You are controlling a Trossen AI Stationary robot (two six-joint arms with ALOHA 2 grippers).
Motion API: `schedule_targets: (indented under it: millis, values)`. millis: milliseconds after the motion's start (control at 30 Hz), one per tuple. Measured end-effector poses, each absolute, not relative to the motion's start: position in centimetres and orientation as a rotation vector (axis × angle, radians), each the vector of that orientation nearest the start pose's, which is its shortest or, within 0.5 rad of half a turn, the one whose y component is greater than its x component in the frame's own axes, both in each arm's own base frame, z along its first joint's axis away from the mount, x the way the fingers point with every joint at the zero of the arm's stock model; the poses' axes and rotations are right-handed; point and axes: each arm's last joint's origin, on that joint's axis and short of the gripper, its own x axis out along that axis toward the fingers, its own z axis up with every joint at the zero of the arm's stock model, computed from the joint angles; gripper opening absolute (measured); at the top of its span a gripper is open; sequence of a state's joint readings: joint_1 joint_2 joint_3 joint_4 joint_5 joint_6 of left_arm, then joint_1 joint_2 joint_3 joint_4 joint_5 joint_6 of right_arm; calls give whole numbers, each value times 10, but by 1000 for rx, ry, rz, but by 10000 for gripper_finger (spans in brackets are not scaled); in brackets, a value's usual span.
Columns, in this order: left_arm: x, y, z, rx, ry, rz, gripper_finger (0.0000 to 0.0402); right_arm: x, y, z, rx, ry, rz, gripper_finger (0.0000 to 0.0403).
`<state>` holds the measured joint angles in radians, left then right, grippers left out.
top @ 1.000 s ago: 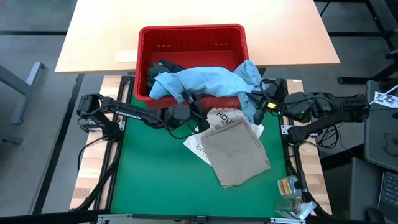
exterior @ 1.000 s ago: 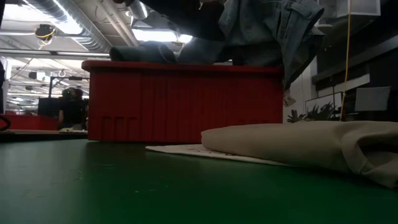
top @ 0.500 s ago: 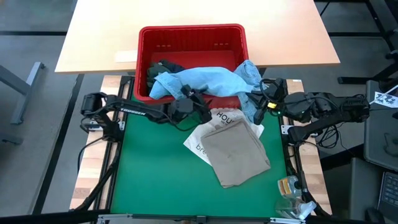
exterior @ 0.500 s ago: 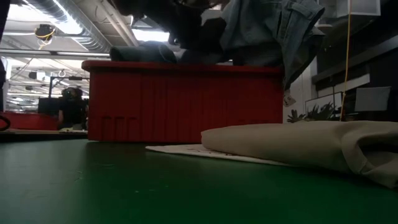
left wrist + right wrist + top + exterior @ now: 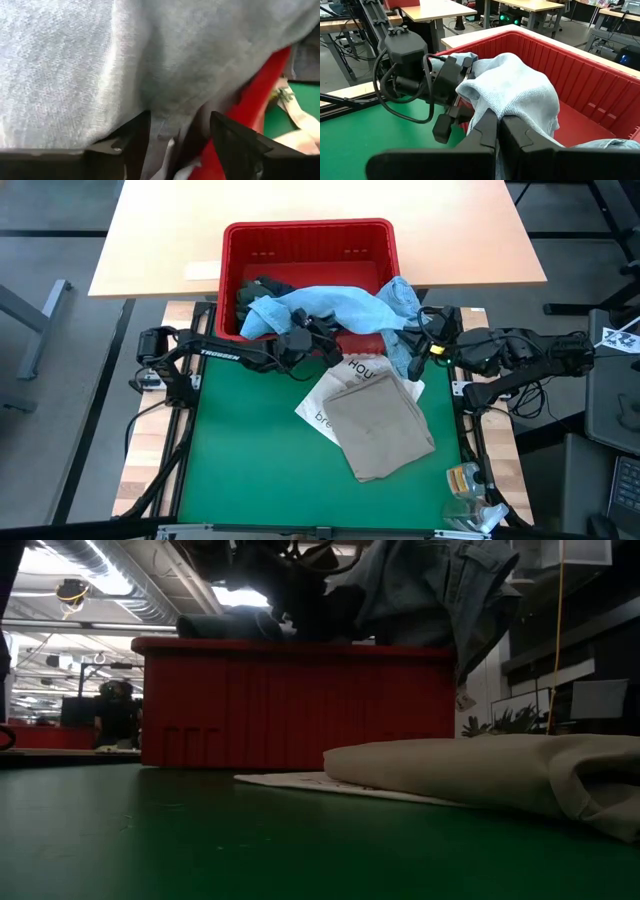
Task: Fold Laundry from Bin
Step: Fold the light blue jeans
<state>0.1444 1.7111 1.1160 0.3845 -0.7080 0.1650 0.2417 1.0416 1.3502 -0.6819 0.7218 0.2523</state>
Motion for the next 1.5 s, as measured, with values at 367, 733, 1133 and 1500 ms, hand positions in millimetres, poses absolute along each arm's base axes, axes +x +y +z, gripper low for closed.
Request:
schedule_targets:
  millis: [367,733,1133,1500]
  values:
    - [377,76,260,196,247,718,140,184,26,430,71,271,-512,5]
    - [378,77,267,180,165,674,193,184,26,430,71,271,-512,5]
    - [376,90,273,164,104,724,225,185,26,430,71,271,-512,5]
    - [375,92,278,157,52,741,111,185,26,430,71,271,-511,5]
